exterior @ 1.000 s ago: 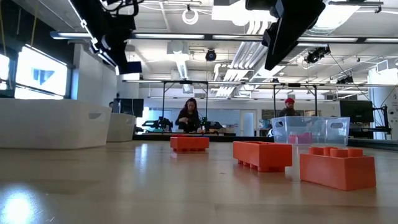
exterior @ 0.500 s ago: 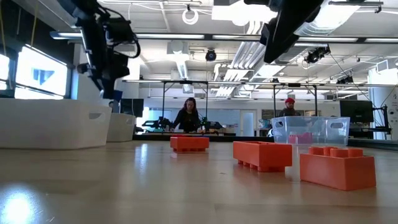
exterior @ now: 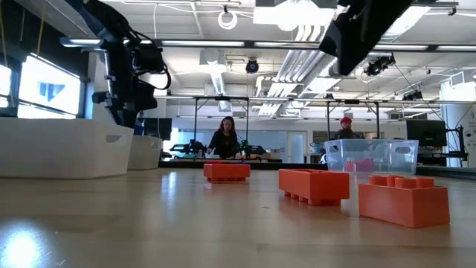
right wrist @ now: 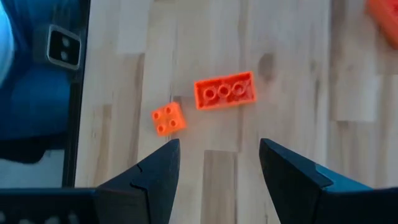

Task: Sort & place blocks by color
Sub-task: Put the blue game piece into the gray bin, then put the orange game piece into the white bin

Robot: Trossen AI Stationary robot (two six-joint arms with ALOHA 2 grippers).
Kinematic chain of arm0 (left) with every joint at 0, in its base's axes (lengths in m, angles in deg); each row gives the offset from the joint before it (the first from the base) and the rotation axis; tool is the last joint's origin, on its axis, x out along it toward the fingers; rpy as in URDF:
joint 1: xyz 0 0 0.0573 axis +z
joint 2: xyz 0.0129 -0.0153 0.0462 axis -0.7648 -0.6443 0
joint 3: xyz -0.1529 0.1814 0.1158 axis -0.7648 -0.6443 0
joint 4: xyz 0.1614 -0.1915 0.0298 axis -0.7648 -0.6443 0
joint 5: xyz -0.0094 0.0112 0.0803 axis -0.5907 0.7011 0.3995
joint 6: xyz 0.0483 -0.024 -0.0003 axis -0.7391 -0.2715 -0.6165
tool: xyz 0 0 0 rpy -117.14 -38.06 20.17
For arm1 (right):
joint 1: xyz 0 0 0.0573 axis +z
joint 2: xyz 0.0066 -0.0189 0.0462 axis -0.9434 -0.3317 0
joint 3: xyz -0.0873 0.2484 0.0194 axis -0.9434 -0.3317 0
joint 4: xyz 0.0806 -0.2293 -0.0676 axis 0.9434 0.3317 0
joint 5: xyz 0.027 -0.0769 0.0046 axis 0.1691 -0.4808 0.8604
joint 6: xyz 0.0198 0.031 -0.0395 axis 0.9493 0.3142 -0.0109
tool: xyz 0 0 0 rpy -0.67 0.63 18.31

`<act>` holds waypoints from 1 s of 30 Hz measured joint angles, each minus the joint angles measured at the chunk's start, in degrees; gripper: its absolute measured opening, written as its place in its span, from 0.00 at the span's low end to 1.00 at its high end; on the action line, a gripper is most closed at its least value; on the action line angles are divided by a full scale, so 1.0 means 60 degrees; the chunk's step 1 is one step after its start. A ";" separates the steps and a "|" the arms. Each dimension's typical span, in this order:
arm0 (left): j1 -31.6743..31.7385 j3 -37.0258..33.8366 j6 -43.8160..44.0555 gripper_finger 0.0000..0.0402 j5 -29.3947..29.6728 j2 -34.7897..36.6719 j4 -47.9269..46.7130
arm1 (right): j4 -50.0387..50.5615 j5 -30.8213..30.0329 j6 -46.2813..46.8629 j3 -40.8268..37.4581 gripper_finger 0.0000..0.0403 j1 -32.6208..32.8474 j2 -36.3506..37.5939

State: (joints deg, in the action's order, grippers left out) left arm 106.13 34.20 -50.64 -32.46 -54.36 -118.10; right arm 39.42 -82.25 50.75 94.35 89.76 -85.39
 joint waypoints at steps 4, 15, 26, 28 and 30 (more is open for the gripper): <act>0.0007 -0.0004 0.0201 0.21 -0.0046 -0.0071 -0.0023 | -0.0060 0.0004 0.0011 0.0000 0.51 0.0386 -0.0389; 0.0007 -0.0004 -0.0023 0.40 -0.0774 -0.0077 -0.0092 | -0.0432 -0.0051 0.0189 0.0000 0.51 0.1020 -0.1134; -0.0011 -0.0004 -0.0270 0.46 -0.2752 -0.0005 -0.0108 | -0.1041 -0.0036 -0.0203 0.0000 0.51 0.1169 -0.1841; -0.0015 -0.0004 -0.0273 0.46 -0.3224 0.0107 -0.0132 | -0.1290 -0.0032 -0.0328 0.0000 0.51 0.1231 -0.1917; -0.0024 -0.0004 -0.0256 0.47 -0.3679 0.0283 -0.0132 | -0.1573 -0.0034 -0.0487 0.0000 0.51 0.1306 -0.1964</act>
State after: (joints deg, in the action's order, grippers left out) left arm 105.99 34.18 -52.17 -54.54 -52.66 -118.89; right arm 29.99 -82.45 47.83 94.35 97.59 -97.18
